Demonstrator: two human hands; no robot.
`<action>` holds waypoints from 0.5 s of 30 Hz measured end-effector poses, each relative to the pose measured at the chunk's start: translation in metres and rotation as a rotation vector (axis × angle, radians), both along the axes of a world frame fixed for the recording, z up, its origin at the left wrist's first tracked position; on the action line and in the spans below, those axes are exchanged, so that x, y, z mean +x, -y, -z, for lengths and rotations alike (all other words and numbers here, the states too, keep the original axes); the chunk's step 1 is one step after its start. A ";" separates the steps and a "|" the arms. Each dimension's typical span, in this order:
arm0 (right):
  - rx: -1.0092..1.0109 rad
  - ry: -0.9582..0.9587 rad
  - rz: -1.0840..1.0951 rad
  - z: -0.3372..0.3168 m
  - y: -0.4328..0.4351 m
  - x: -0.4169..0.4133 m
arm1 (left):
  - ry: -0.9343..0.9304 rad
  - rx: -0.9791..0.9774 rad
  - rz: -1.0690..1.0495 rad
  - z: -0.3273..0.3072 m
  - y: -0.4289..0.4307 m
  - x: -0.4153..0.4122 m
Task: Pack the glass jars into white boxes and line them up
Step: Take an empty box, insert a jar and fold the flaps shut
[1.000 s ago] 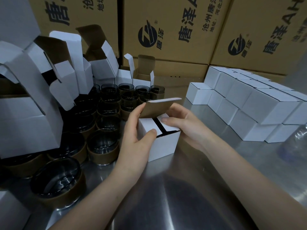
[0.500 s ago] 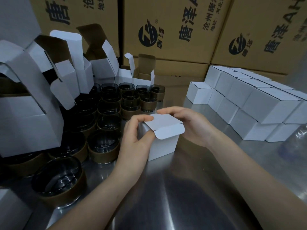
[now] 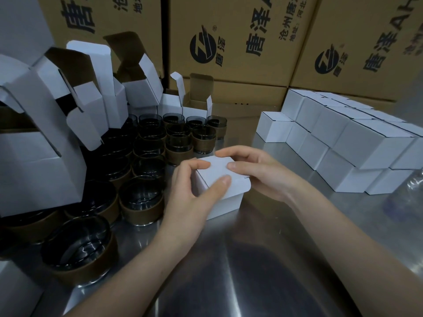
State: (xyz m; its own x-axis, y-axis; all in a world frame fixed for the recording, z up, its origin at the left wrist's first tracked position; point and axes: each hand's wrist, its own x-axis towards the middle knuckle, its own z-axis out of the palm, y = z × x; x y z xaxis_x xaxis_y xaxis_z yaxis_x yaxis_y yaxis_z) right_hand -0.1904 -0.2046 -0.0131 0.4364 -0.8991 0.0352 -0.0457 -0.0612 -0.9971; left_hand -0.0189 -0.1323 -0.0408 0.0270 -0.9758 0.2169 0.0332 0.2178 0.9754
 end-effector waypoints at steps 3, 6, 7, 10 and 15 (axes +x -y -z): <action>-0.008 -0.018 -0.011 -0.001 0.000 -0.001 | 0.115 -0.003 -0.018 -0.001 0.000 -0.002; -0.026 -0.026 -0.026 -0.001 0.001 -0.002 | 0.174 -0.036 -0.045 0.002 0.002 0.000; -0.036 -0.030 -0.030 -0.001 0.001 -0.002 | 0.185 -0.046 -0.048 0.003 0.003 0.001; -0.076 -0.081 -0.021 -0.002 0.001 -0.003 | 0.220 -0.083 -0.060 0.004 0.003 0.002; -0.111 -0.155 -0.025 -0.002 0.001 -0.006 | 0.255 -0.110 -0.068 0.005 0.003 0.002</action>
State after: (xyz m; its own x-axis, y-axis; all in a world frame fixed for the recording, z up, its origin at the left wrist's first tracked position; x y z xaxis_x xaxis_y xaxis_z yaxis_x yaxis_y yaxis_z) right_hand -0.1964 -0.2053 -0.0107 0.4667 -0.8821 0.0636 -0.1957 -0.1732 -0.9652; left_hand -0.0167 -0.1357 -0.0458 0.0224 -0.9439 0.3295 -0.2284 0.3160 0.9208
